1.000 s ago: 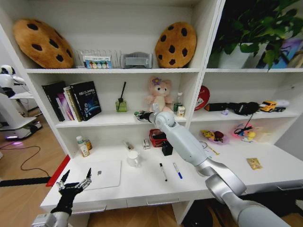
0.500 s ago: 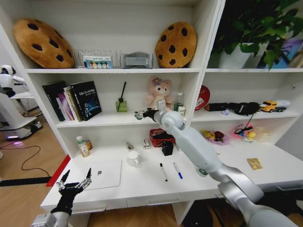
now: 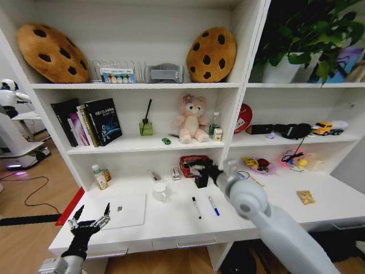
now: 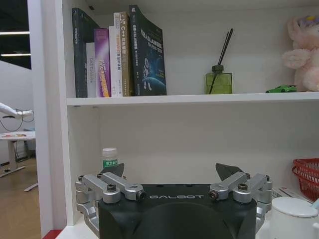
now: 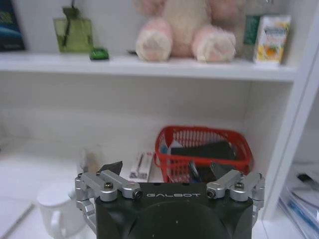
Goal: Organize the objects on the table.
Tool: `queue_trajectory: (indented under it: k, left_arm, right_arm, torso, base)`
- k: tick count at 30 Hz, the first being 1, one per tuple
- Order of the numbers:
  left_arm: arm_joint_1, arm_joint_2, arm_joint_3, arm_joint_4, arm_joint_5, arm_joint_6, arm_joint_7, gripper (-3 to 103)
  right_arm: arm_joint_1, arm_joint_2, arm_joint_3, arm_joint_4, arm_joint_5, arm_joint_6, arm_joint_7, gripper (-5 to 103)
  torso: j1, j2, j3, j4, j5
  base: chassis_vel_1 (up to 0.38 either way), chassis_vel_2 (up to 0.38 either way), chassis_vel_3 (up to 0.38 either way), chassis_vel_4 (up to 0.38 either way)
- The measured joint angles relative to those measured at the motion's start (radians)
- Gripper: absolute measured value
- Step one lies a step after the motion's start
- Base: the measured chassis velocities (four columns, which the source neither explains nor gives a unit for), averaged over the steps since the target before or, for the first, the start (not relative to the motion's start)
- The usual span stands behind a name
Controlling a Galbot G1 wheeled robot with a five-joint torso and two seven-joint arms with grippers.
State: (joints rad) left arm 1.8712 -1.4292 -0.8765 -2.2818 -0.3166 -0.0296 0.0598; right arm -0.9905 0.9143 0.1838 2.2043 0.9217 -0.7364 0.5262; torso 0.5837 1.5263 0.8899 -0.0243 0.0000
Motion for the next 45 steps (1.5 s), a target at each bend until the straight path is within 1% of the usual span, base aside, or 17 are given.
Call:
queue_trajectory:
  k: [3,4,7,8,9,10,11,13,14,16,17,18,21,26,29,39,45]
  left_arm:
    - [0.000,0.000,0.000,0.000,0.000,0.000,0.000,100]
    - [0.000,0.000,0.000,0.000,0.000,0.000,0.000,100]
    - [0.000,0.000,0.000,0.000,0.000,0.000,0.000,100]
    - [0.000,0.000,0.000,0.000,0.000,0.000,0.000,100]
    - [0.000,0.000,0.000,0.000,0.000,0.000,0.000,100]
    - [0.000,0.000,0.000,0.000,0.000,0.000,0.000,100]
    - [0.000,0.000,0.000,0.000,0.000,0.000,0.000,100]
    - [0.000,0.000,0.000,0.000,0.000,0.000,0.000,100]
    - [0.000,0.000,0.000,0.000,0.000,0.000,0.000,100]
    - [0.000,0.000,0.000,0.000,0.000,0.000,0.000,100]
    - [0.000,0.000,0.000,0.000,0.000,0.000,0.000,100]
    - [0.000,0.000,0.000,0.000,0.000,0.000,0.000,100]
    - [0.000,0.000,0.000,0.000,0.000,0.000,0.000,100]
    - [0.000,0.000,0.000,0.000,0.000,0.000,0.000,100]
    - [0.000,0.000,0.000,0.000,0.000,0.000,0.000,100]
    - [0.000,0.000,0.000,0.000,0.000,0.000,0.000,100]
    - [0.000,0.000,0.000,0.000,0.000,0.000,0.000,100]
  right_arm:
    - [-0.056,0.034,0.018,-0.081,-0.056,0.007,-0.018,84]
    - [-0.056,0.034,0.018,-0.081,-0.056,0.007,-0.018,84]
    - [-0.089,0.086,0.000,-0.198,-0.137,0.041,-0.019,80]
    - [-0.089,0.086,0.000,-0.198,-0.137,0.041,-0.019,80]
    - [-0.097,0.107,-0.016,-0.237,-0.174,0.057,-0.020,79]
    - [-0.097,0.107,-0.016,-0.237,-0.174,0.057,-0.020,79]
    - [-0.098,0.130,-0.033,-0.269,-0.207,0.070,-0.022,76]
    - [-0.093,0.168,-0.057,-0.307,-0.225,0.076,-0.020,71]
    - [-0.093,0.168,-0.057,-0.307,-0.225,0.076,-0.020,71]
    - [-0.082,0.199,-0.076,-0.334,-0.243,0.087,-0.020,70]
    - [-0.082,0.199,-0.076,-0.334,-0.243,0.087,-0.020,70]
    - [-0.077,0.219,-0.089,-0.347,-0.253,0.095,-0.022,70]
    - [-0.076,0.239,-0.100,-0.360,-0.259,0.097,-0.022,70]
    - [-0.076,0.247,-0.108,-0.377,-0.261,0.098,-0.025,70]
    - [-0.070,0.254,-0.108,-0.389,-0.260,0.098,-0.034,65]
    - [-0.070,0.271,-0.113,-0.418,-0.267,0.098,-0.047,63]
    - [-0.070,0.278,-0.123,-0.435,-0.279,0.096,-0.050,66]
  torso:
    - [0.000,0.000,0.000,0.0007,0.0001]
    - [0.000,0.000,0.000,0.0007,0.0001]
    - [0.000,0.000,0.000,0.0007,0.0000]
    - [0.000,0.000,0.000,0.0007,0.0000]
    - [0.000,0.000,0.000,0.0004,-0.0001]
    - [0.000,0.000,0.000,0.0004,-0.0001]
    - [0.000,0.000,0.000,0.0004,0.0000]
    - [0.000,0.000,0.000,0.0005,0.0000]
    - [0.000,0.000,0.000,0.0005,0.0000]
    - [0.000,0.000,0.000,0.0006,-0.0002]
    - [0.000,0.000,0.000,0.0006,-0.0002]
    - [0.000,0.000,0.000,0.0006,-0.0001]
    - [0.000,0.000,0.000,0.0006,-0.0001]
    - [0.000,0.000,0.000,0.0004,-0.0002]
    - [0.000,0.000,0.000,0.0005,-0.0001]
    - [0.000,0.000,0.000,0.0005,-0.0001]
    - [0.000,0.000,0.000,0.0005,0.0000]
  base:
    - [0.000,0.000,0.000,0.000]
    - [0.000,0.000,0.000,0.000]
    - [0.000,0.000,0.000,0.000]
    - [0.000,0.000,0.000,0.000]
    - [0.000,0.000,0.000,0.000]
    - [0.000,0.000,0.000,0.000]
    - [0.000,0.000,0.000,0.000]
    - [0.000,0.000,0.000,0.000]
    - [0.000,0.000,0.000,0.000]
    - [0.000,0.000,0.000,0.000]
    - [0.000,0.000,0.000,0.000]
    - [0.000,0.000,0.000,0.000]
    - [0.000,0.000,0.000,0.000]
    - [0.000,0.000,0.000,0.000]
    - [0.000,0.000,0.000,0.000]
    - [0.000,0.000,0.000,0.000]
    - [0.000,0.000,0.000,0.000]
